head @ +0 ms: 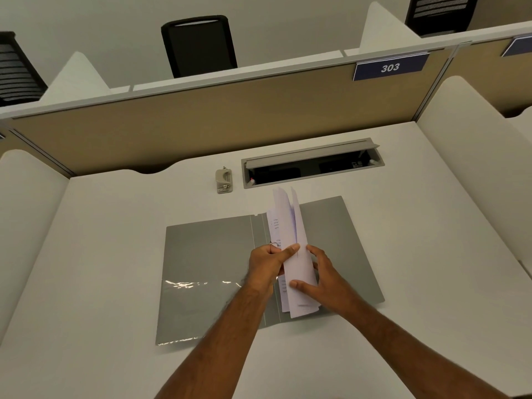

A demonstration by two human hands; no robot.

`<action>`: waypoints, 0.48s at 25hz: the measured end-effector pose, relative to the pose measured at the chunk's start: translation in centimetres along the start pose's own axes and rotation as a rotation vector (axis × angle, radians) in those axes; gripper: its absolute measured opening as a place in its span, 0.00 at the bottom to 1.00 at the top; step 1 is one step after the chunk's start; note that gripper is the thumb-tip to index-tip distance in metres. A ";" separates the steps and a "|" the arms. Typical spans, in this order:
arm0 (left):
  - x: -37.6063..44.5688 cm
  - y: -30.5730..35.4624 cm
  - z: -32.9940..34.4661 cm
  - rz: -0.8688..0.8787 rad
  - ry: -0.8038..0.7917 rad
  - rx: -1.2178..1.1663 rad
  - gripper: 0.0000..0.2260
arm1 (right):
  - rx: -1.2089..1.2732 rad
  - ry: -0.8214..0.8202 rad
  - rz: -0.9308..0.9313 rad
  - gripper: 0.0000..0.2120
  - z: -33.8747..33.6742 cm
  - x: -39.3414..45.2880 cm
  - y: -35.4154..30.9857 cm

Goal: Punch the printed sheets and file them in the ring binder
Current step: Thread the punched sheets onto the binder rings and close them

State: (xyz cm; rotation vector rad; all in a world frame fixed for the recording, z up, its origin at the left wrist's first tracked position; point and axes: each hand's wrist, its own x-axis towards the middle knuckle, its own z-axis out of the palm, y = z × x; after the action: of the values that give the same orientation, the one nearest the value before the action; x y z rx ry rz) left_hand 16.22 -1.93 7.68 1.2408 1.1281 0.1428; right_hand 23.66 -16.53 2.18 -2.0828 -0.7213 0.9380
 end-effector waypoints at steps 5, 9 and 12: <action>0.1 -0.2 -0.4 0.074 0.063 0.132 0.22 | 0.003 0.008 0.005 0.48 -0.1 -0.1 -0.2; 0.2 0.0 -1.3 0.137 0.101 0.151 0.23 | 0.008 0.008 -0.001 0.48 -0.4 -0.1 -0.1; 0.3 0.3 -2.5 0.178 0.121 0.173 0.19 | 0.021 0.007 -0.009 0.46 -0.7 -0.2 0.1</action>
State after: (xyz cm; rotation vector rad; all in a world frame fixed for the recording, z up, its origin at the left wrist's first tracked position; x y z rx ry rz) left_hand 14.63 0.06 8.05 1.5035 1.1520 0.2619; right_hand 24.15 -16.99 2.44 -2.0619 -0.7140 0.9285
